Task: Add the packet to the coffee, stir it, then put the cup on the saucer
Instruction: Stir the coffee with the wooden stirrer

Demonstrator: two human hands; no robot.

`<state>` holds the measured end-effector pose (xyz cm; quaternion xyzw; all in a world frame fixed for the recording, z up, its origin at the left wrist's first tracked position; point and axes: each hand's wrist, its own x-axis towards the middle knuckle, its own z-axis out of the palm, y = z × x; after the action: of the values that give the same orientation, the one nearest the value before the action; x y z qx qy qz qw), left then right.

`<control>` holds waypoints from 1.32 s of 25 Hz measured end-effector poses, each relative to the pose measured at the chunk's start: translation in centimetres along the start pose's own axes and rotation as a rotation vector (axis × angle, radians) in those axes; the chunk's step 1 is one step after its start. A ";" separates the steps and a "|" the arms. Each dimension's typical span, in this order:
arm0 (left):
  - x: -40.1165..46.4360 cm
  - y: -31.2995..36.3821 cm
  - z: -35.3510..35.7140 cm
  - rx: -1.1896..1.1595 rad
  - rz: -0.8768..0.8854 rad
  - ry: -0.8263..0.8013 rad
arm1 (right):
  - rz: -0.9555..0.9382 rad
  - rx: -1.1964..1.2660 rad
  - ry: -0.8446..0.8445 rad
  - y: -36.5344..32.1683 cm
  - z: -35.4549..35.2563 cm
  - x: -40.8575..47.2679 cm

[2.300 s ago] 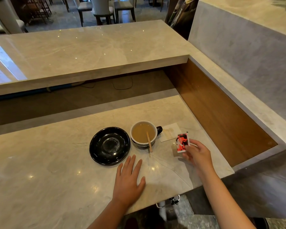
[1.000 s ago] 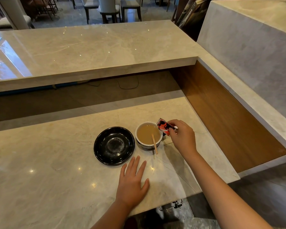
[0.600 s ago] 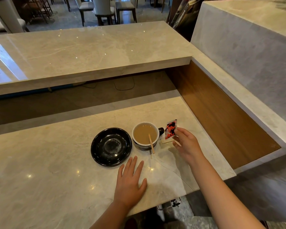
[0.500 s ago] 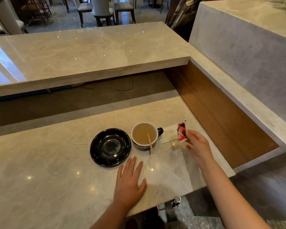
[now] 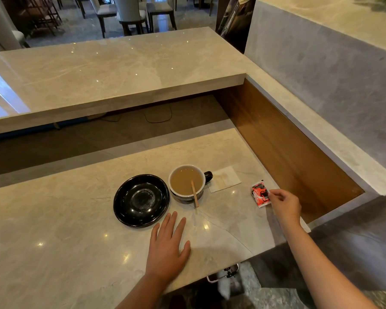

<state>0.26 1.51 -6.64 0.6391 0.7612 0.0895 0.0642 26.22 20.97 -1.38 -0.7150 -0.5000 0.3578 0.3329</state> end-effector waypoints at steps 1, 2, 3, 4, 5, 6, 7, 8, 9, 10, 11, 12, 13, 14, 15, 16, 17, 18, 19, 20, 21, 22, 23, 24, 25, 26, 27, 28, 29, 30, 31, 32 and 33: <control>0.0 0.0 0.0 -0.001 -0.002 0.002 | -0.012 -0.030 0.006 0.4 0.1 0.2; 0.0 0.0 0.0 -0.004 0.001 0.003 | -0.025 -0.066 0.008 0.6 0.2 0.4; 0.0 0.0 0.0 -0.008 0.008 0.005 | -0.045 -0.110 0.006 0.8 0.2 0.5; 0.1 0.0 0.0 -0.012 0.016 0.007 | -0.074 -0.163 0.006 0.8 0.3 0.5; 0.1 0.0 0.0 -0.015 0.021 0.009 | -0.114 -0.222 0.010 0.8 0.2 0.4; 0.1 0.0 0.0 -0.016 0.023 0.010 | -0.167 -0.292 0.019 0.7 0.2 0.1; 0.1 0.0 0.0 -0.015 0.022 0.011 | -0.241 -0.375 0.029 0.8 0.1 -0.2; 0.1 -0.1 0.0 -0.013 0.019 0.012 | -0.344 -0.464 0.028 0.8 0.1 -0.6; 0.1 -0.1 0.0 -0.010 0.015 0.011 | -0.465 -0.543 0.012 1.0 0.1 -1.1; 0.1 -0.1 0.0 -0.009 0.011 0.009 | -0.581 -0.606 -0.016 1.1 0.2 -1.5; 0.1 -0.1 0.0 -0.008 0.008 0.007 | -0.671 -0.649 -0.042 1.4 0.3 -1.9; 0.1 0.0 0.0 -0.008 0.006 0.005 | -0.718 -0.671 -0.059 1.6 0.4 -2.0; 0.1 0.0 0.0 -0.008 0.004 0.004 | -0.729 -0.678 -0.065 1.8 0.4 -2.1; 0.1 0.0 0.0 -0.009 0.003 0.005 | -0.719 -0.678 -0.067 1.7 0.5 -2.2; 0.1 0.0 0.0 -0.009 0.004 0.008 | -0.704 -0.679 -0.069 1.7 0.5 -2.2; 0.1 0.0 0.0 -0.009 0.006 0.010 | -0.696 -0.682 -0.063 1.5 0.4 -2.4; 0.0 0.0 0.0 -0.007 0.007 0.011 | -0.697 -0.685 -0.048 1.3 0.4 -2.6; 0.0 0.0 -0.1 -0.008 0.007 0.011 | -0.705 -0.680 -0.034 0.9 0.5 -2.9; 0.0 0.0 -0.1 -0.009 0.007 0.013 | -0.720 -0.661 -0.030 0.4 0.7 -3.4; 0.0 0.0 -0.2 -0.010 0.007 0.015 | -0.744 -0.626 -0.043 -0.4 1.1 -4.0; 0.0 0.1 -0.2 -0.011 0.007 0.015 | -0.783 -0.580 -0.076 -1.4 1.8 -4.8; 0.0 0.1 -0.2 -0.012 0.009 0.015 | -0.843 -0.534 -0.128 -2.5 2.5 -5.9; 0.0 0.1 -0.2 -0.014 0.012 0.016 | -0.927 -0.506 -0.188 -3.6 3.3 -7.0; 0.0 0.1 -0.2 -0.020 0.016 0.018 | -1.024 -0.502 -0.244 -4.5 4.2 -8.2; 0.0 0.1 -0.2 -0.028 0.020 0.022 | -1.112 -0.517 -0.291 -5.3 5.0 -9.3; 0.0 0.1 -0.3 -0.037 0.024 0.026 | -1.177 -0.536 -0.324 -5.9 5.8 -10.1; 0.0 0.1 -0.3 -0.045 0.026 0.031 | -1.207 -0.546 -0.338 -6.4 6.6 -10.6; -0.1 0.1 -0.3 -0.056 0.026 0.036 | -1.216 -0.546 -0.331 -6.7 7.3 -10.7; -0.1 0.1 -0.3 -0.069 0.028 0.044 | -1.222 -0.542 -0.306 -6.9 7.9 -10.6; -0.1 0.1 -0.2 -0.082 0.032 0.052 | -1.227 -0.536 -0.276 -6.9 8.4 -10.4; -0.1 0.2 -0.2 -0.093 0.037 0.060 | -1.228 -0.518 -0.259 -6.9 8.8 -10.1; -0.2 0.2 -0.2 -0.103 0.043 0.068 | -1.214 -0.479 -0.259 -6.7 9.0 -10.0; -0.2 0.1 -0.2 -0.110 0.044 0.076 | -1.176 -0.417 -0.267 -6.7 9.1 -9.9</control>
<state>0.39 1.35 -6.42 0.6475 0.7427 0.1567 0.0684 12.94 14.50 1.21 -0.3201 -0.9053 0.0964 0.2621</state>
